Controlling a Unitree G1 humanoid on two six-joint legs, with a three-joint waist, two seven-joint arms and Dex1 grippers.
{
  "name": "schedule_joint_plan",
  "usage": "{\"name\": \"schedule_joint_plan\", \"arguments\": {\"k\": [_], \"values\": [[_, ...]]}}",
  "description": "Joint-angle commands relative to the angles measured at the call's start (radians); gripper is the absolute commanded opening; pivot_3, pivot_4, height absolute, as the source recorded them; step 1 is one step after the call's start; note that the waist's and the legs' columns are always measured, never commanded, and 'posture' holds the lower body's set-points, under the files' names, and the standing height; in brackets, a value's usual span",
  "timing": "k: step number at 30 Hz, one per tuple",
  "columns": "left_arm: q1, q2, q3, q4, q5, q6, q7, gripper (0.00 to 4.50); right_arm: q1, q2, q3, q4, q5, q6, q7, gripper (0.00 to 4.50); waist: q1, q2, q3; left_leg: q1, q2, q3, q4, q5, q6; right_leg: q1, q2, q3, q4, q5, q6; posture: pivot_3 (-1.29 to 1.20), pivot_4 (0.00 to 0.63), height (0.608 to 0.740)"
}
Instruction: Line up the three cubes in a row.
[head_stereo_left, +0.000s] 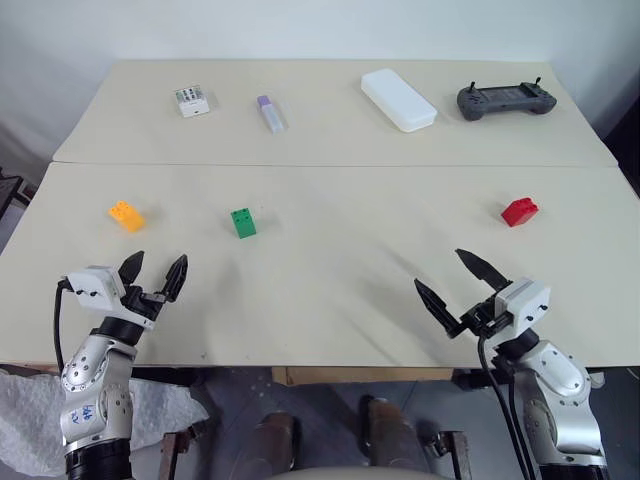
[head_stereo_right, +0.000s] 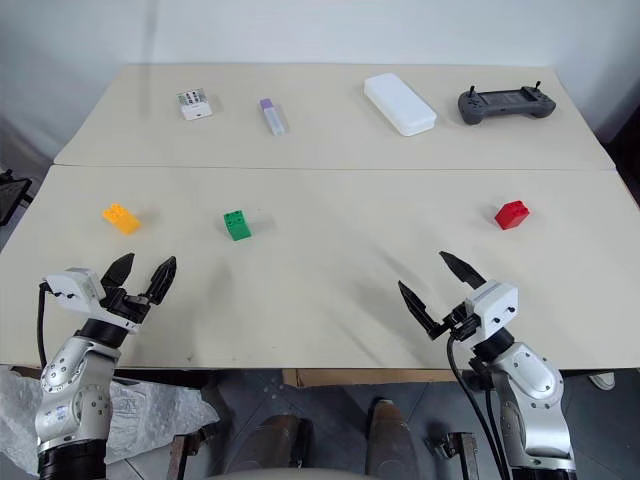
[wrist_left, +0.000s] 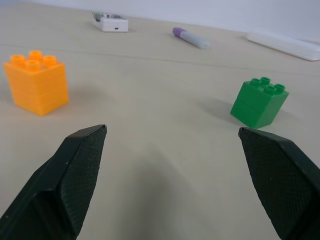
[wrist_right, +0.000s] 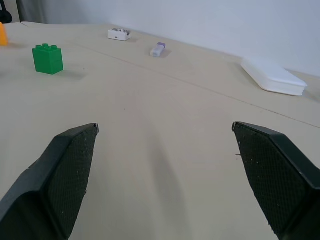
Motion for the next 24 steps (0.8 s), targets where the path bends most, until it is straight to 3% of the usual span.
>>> {"name": "schedule_joint_plan", "arguments": {"k": [1,8,16,20,24], "values": [[0.035,0.018,0.018,-0.073,-0.012,0.007,-0.009,4.49,-0.008,-0.008,-0.004,-0.022,0.023,0.001,0.01,4.5,-0.001,0.0,0.0,0.0,0.0,0.0,0.0,0.0,0.0,0.0,0.0,0.0,0.0,0.0,0.0,0.0,0.15,0.74],[0.089,0.081,0.017,-0.215,-0.196,0.114,-0.192,4.49,-0.032,-0.026,-0.066,-0.068,0.089,0.073,-0.024,4.5,0.0,0.0,0.0,0.0,0.0,0.0,0.0,0.0,0.0,0.0,0.0,0.0,0.0,0.0,0.0,0.0,0.15,0.74],[0.067,0.279,-0.152,-0.224,-0.111,0.059,-0.541,4.49,-0.031,-0.082,-0.293,-0.034,0.229,0.189,-0.1,4.5,0.002,0.002,-0.001,0.0,0.0,0.0,0.0,0.0,0.001,0.001,0.0,0.0,-0.003,0.0,-0.001,0.0,0.15,0.74],[0.004,0.304,-0.208,-0.214,-0.112,0.081,-0.597,4.49,-0.025,-0.113,-0.364,0.062,0.222,0.211,-0.102,4.5,0.0,0.003,-0.001,0.001,0.0,0.0,0.0,0.0,0.001,0.001,0.0,0.0,-0.004,0.0,-0.001,0.0,0.15,0.74],[-0.038,0.295,-0.236,-0.211,-0.115,0.106,-0.601,4.49,-0.054,-0.181,-0.354,0.155,0.162,0.224,-0.086,4.5,-0.002,0.003,-0.001,0.0,0.0,0.001,0.0,0.0,0.001,0.001,0.0,0.0,-0.001,0.0,-0.001,0.0,0.15,0.74]]}}
